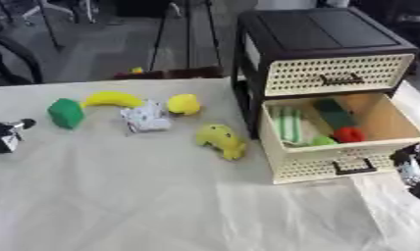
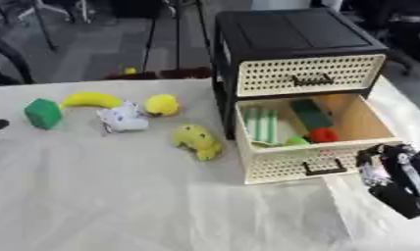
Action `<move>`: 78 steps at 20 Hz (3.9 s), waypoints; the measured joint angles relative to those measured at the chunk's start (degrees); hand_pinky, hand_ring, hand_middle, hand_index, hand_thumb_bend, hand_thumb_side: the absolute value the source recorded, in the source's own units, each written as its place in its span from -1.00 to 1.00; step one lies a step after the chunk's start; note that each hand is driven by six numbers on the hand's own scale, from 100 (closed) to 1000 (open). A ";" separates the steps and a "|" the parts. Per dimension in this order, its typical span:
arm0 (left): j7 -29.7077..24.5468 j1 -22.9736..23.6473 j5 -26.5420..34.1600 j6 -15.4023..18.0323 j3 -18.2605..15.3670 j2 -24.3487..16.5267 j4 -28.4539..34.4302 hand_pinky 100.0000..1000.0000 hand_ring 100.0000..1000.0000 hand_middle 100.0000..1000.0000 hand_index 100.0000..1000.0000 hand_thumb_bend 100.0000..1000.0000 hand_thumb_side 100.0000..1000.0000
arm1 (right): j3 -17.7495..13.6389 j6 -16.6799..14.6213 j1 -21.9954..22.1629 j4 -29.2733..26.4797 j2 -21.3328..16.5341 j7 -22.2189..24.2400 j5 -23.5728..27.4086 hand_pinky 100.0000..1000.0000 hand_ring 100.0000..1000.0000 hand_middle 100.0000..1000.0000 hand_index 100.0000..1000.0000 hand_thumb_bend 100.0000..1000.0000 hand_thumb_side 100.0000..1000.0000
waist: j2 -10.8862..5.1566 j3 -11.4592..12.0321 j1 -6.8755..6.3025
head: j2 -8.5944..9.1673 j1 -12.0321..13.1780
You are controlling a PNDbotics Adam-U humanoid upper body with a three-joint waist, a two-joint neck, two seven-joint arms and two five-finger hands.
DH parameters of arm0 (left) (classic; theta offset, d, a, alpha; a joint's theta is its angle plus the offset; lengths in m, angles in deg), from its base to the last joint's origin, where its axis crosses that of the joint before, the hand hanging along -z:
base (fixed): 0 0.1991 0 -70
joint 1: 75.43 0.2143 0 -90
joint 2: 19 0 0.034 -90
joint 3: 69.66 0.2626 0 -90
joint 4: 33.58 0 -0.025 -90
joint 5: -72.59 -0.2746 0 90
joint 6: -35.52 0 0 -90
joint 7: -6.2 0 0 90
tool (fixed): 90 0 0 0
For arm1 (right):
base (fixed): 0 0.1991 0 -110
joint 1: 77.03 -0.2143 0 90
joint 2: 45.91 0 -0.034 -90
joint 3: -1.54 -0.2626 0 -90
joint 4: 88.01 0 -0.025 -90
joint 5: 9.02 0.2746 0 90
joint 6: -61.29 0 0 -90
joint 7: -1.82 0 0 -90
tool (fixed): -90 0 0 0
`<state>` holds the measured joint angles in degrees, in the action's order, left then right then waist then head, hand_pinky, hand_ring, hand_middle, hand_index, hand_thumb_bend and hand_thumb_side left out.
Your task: Pick up objects from table and place into drawer.
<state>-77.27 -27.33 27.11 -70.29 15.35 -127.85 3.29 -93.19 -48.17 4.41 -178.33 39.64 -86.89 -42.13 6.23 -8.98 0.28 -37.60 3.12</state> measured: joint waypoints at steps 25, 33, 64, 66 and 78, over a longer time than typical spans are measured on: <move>3.40 0.54 2.07 -2.11 -0.15 0.04 -3.14 -0.10 -0.11 0.07 0.44 0.73 0.11 | 0.00 -0.15 -1.03 -0.05 0.07 -0.03 -0.11 -1.00 -1.00 -1.00 0.12 -1.00 0.69 | 2.46 -0.62 -0.23 | 0.92 1.00; 4.73 0.91 3.40 -1.92 -0.16 0.53 -3.15 -0.33 -0.34 -0.13 0.26 0.28 -0.24 | -0.03 -0.47 -1.18 -0.04 0.50 0.10 -0.15 -1.00 -1.00 -1.00 0.12 -1.00 0.70 | 3.01 -1.21 -0.54 | 1.48 1.57; -13.10 -0.71 27.35 5.75 11.28 1.18 42.77 -0.77 -0.87 -0.62 -0.14 -0.85 -0.84 | -0.20 -1.24 -0.54 0.33 1.40 0.93 -0.11 -1.00 -1.00 -1.00 0.12 -1.00 0.71 | 0.06 -1.24 -0.39 | 1.46 0.34; -16.34 -2.35 28.45 6.67 13.89 2.70 45.42 -0.77 -0.87 -0.63 -0.13 -0.83 -0.84 | 0.13 -1.39 -0.74 0.33 1.76 1.29 -0.05 -1.00 -1.00 -1.00 0.11 -1.00 0.71 | -0.17 -1.56 -0.43 | 1.41 0.43; -30.57 -9.52 28.20 11.01 24.69 12.86 45.75 -0.73 -0.86 -0.61 -0.11 -0.75 -0.77 | 1.59 -1.84 -1.95 0.32 2.60 2.94 0.67 -1.00 -1.00 -1.00 0.11 -1.00 0.72 | -0.77 -4.13 -0.94 | 1.08 1.80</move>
<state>-107.85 -36.85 55.31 -59.29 40.04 -114.99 49.04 -91.61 -50.01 2.46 -178.01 42.24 -83.95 -41.47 5.46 -13.12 -0.67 -36.52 4.91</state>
